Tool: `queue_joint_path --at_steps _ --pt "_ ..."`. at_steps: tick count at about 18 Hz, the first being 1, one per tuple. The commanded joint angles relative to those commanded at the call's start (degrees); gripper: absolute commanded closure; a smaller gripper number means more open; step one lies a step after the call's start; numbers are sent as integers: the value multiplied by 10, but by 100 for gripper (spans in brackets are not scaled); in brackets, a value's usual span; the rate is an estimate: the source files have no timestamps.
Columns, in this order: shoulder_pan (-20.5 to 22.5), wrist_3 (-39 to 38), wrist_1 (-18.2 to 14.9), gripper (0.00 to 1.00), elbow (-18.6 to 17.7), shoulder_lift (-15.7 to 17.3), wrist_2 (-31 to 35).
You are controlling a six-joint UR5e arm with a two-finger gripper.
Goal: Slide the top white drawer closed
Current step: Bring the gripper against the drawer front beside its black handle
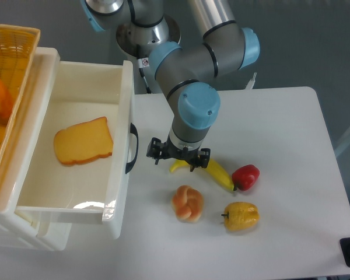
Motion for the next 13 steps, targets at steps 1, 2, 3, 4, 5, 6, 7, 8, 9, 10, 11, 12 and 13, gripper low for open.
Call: queue_joint_path --at_steps 1,2,3,4,5,6,7,8,9,10,11,12,13 --pt "-1 0 0 0 0 0 0" --pt "-1 0 0 0 0 0 0" --pt "-2 0 0 0 1 0 -1" --pt "-3 0 0 0 1 1 -3" --pt "-4 0 -2 0 1 1 -3" --pt "-6 0 -3 0 2 1 -3" --pt "-7 0 -4 0 2 1 -3" --pt "-7 1 -4 0 2 1 -4" --pt "-11 1 -4 0 3 1 -4" --pt "-12 1 -4 0 3 1 -4" --pt "-12 1 -4 0 3 1 -4" --pt "-13 1 -4 0 3 0 -4" --pt "-13 1 -4 0 3 1 -4"
